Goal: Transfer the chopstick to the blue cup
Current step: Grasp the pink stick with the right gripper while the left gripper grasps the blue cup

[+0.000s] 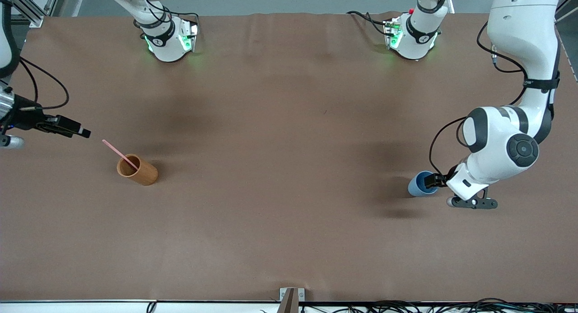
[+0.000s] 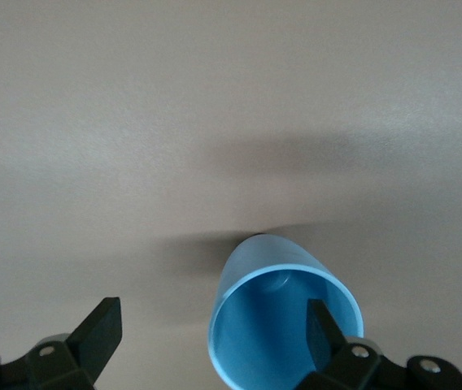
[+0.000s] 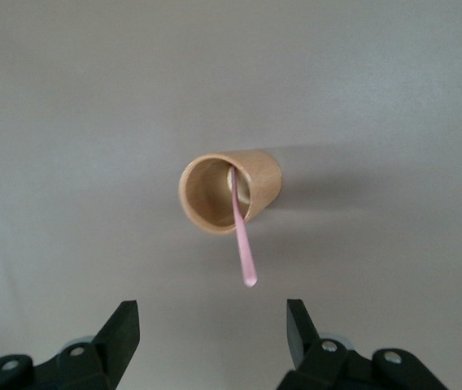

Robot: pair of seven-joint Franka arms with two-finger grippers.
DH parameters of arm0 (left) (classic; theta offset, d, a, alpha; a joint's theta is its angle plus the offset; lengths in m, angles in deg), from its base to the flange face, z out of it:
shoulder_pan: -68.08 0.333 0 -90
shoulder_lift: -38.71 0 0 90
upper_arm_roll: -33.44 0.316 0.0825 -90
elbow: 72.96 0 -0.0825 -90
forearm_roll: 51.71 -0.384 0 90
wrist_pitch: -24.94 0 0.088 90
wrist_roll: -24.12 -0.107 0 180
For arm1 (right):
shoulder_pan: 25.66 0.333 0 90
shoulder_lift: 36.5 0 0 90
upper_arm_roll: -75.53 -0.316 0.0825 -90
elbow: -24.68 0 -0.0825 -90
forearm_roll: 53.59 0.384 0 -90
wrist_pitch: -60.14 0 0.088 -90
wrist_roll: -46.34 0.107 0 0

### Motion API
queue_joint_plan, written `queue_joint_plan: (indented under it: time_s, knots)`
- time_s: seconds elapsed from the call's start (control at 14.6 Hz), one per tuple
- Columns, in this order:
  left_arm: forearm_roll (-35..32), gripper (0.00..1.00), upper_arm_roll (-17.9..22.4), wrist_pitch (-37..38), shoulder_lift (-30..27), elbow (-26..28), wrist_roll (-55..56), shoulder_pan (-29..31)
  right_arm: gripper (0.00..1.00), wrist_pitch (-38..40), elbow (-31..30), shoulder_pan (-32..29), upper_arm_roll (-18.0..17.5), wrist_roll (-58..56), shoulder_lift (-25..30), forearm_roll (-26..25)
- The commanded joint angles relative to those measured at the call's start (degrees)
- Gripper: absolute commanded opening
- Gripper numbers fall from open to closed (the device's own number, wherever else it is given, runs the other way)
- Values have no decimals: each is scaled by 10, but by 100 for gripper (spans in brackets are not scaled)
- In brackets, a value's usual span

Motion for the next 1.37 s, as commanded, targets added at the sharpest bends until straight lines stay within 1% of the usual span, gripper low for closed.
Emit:
queue_joint_plan:
  time_s: [0.0, 0.07, 0.14, 0.2, 0.27, 0.34, 0.41, 0.68, 0.82, 0.96, 1.02, 1.16, 1.3]
  knots:
    - [10, 96, 2, -1, 7, 3, 2, 0, 70, -39, -43, -10, -7, -31, 16, 25]
    - [10, 86, 2, -1, 10, 1, 2, 0, 65, -45, -50, -12, -7, -33, 15, 36]
    - [10, 67, 2, -1, 19, -3, 3, -5, 61, -53, -59, -13, -7, -35, 14, 49]
    - [10, 42, 2, -1, 20, -4, 3, -4, 58, -70, -73, -13, -6, -44, 13, 61]
    - [10, 17, 2, -1, 21, -4, 3, -5, 57, -87, -81, -14, -6, -57, 7, 70]
    - [6, 5, 2, -1, 22, -3, 2, -4, 56, -89, -86, -16, -6, -68, 1, 86]
    - [4, 0, 2, -1, 23, -4, 2, -5, 53, -90, -89, -24, -6, -78, -6, 100]
    - [0, 0, 2, 10, 15, -9, 3, -10, 48, -90, -97, -43, -7, -128, -30, 136]
    - [-23, 0, -3, 37, 2, -37, 50, -22, 40, -89, -101, -43, -7, -129, -30, 138]
    - [-42, 0, -41, 77, -5, -62, 115, -20, 36, -87, -106, -43, -7, -129, -30, 155]
    - [-43, 0, -56, 79, -12, -64, 159, -21, 35, -85, -108, -43, -7, -129, -30, 158]
    - [-51, 0, -106, 80, -20, -64, 269, -22, 33, -84, -108, -43, -7, -129, -29, 158]
    - [-90, 0, -164, 80, -18, -76, 384, -23, 29, -83, -108, -42, -7, -129, -29, 158]
